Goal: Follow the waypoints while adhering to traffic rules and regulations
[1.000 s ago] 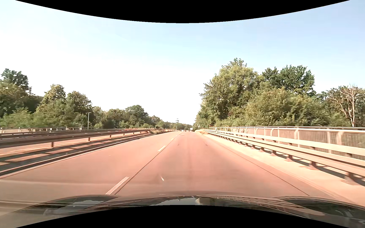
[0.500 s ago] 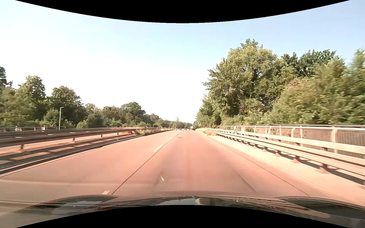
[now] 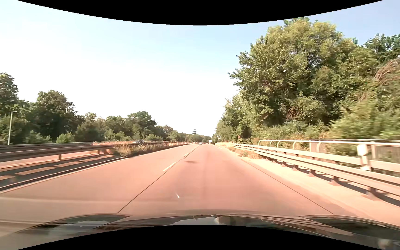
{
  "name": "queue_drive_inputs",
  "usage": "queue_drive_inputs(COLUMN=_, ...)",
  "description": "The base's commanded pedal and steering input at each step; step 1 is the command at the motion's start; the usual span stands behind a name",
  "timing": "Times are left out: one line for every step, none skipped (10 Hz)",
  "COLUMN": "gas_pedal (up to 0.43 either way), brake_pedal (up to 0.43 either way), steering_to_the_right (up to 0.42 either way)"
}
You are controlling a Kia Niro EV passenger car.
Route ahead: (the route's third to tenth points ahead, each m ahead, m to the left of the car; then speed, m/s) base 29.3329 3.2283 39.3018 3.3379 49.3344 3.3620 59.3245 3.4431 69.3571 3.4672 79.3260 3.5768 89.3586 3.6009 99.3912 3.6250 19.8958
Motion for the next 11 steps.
queue_drive_inputs(gas_pedal=0.177, brake_pedal=0.0, steering_to_the_right=0.001)
queue_drive_inputs(gas_pedal=0.177, brake_pedal=0.0, steering_to_the_right=0.001)
queue_drive_inputs(gas_pedal=0.177, brake_pedal=0.0, steering_to_the_right=0.001)
queue_drive_inputs(gas_pedal=0.177, brake_pedal=0.0, steering_to_the_right=0.001)
queue_drive_inputs(gas_pedal=0.177, brake_pedal=0.0, steering_to_the_right=0.001)
queue_drive_inputs(gas_pedal=0.177, brake_pedal=0.0, steering_to_the_right=0.001)
queue_drive_inputs(gas_pedal=0.177, brake_pedal=0.0, steering_to_the_right=0.001)
queue_drive_inputs(gas_pedal=0.177, brake_pedal=0.0, steering_to_the_right=0.0)
queue_drive_inputs(gas_pedal=0.177, brake_pedal=0.0, steering_to_the_right=0.0)
queue_drive_inputs(gas_pedal=0.177, brake_pedal=0.0, steering_to_the_right=0.0)
queue_drive_inputs(gas_pedal=0.177, brake_pedal=0.0, steering_to_the_right=0.0)
